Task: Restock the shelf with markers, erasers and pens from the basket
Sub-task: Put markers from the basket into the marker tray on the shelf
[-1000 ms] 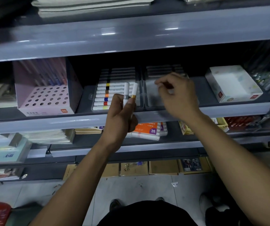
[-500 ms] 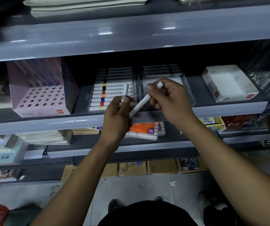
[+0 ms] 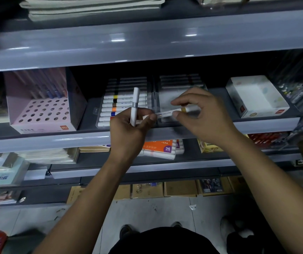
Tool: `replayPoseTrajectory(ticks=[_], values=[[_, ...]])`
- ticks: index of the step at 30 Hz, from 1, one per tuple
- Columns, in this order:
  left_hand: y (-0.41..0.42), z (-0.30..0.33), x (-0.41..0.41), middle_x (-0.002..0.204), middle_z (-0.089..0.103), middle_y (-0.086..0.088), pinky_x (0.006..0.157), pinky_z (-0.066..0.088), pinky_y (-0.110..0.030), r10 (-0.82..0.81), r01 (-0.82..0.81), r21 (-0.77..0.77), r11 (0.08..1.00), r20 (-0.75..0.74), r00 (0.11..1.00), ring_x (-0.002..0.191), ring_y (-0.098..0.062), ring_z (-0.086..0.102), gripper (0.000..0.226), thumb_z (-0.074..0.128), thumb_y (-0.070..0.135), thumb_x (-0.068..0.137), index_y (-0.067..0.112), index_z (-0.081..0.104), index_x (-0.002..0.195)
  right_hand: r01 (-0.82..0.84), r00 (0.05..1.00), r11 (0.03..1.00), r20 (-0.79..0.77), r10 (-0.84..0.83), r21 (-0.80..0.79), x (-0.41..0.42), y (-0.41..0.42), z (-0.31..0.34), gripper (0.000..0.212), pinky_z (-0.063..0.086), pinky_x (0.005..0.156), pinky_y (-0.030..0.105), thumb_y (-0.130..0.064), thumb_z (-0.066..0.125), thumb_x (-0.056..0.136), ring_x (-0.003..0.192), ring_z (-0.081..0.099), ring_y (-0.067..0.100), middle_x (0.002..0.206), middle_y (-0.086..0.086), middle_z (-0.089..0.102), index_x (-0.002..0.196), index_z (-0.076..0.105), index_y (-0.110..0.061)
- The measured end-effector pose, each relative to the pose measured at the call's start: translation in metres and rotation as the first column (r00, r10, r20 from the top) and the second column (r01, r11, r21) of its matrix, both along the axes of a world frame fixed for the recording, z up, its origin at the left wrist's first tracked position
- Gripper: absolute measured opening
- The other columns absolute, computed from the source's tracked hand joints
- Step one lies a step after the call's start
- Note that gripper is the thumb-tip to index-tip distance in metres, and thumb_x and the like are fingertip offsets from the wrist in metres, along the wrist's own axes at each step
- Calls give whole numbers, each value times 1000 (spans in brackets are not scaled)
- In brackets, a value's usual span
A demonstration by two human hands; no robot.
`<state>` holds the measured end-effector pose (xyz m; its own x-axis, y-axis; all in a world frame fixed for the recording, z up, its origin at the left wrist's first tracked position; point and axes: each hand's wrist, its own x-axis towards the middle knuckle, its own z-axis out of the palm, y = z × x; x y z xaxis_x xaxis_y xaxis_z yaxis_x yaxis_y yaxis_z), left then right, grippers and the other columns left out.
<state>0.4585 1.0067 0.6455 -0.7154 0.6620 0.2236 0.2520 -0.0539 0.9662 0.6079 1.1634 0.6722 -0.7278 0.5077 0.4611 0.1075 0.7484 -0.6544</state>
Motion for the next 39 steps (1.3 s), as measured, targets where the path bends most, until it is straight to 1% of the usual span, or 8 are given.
replayPoseTrajectory(ticks=[11,14,21,25,29,33,36,39], values=[[8,-3,4,81,79,10,73,60,-24,58,-59,-36,998,-50,997,78,-7,76,5,83,23,90,22,78,90,-128,972,877,233,19,463,-8,1,13,21,48,80,38,-21,75,94,101,56,24,102,1,68,113,79,-13],[6,-7,-1,77,78,6,74,61,-36,124,-135,-110,985,-99,987,77,-9,76,17,81,34,92,18,81,98,-68,969,879,240,-54,473,-8,11,12,16,52,74,42,-20,73,94,101,56,24,104,-1,67,108,78,-14],[-1,-18,-5,62,65,11,50,36,-13,110,-177,-215,960,-291,950,58,-5,58,14,75,22,95,24,79,82,129,910,876,296,-290,464,-26,48,8,21,57,79,42,-26,62,101,101,67,36,109,9,75,115,76,-19],[-3,-20,-4,59,61,8,48,36,-22,104,-191,-247,950,-324,940,55,-11,55,26,72,23,98,21,72,72,189,831,824,361,-424,534,-43,64,5,24,45,65,33,-26,54,106,93,68,39,105,15,73,116,73,-16],[-2,-17,-4,53,54,11,47,31,-16,102,-202,-270,941,-343,934,51,-8,53,40,72,21,97,31,58,62,148,808,847,432,-401,510,-54,70,1,17,44,63,33,-16,56,102,94,65,35,108,14,69,113,70,-15],[-3,-18,-5,55,58,5,47,35,-24,91,-188,-275,943,-332,939,52,-13,54,31,72,23,98,17,67,68,128,790,849,464,-400,513,-58,70,-2,16,51,68,35,-12,57,99,95,64,34,110,13,68,109,69,-15],[-2,-18,-5,54,57,7,45,32,-18,96,-195,-270,943,-339,936,52,-10,53,31,72,23,98,17,68,68,123,786,845,469,-403,521,-58,70,-2,18,56,73,38,-12,59,98,99,65,34,114,12,68,111,70,-17],[-1,-19,-5,55,58,4,47,35,-24,95,-200,-277,940,-349,932,52,-14,54,31,71,24,98,15,68,68,102,770,857,505,-389,505,-58,71,-2,21,56,72,38,-4,57,95,93,64,33,109,12,68,110,69,-14]])
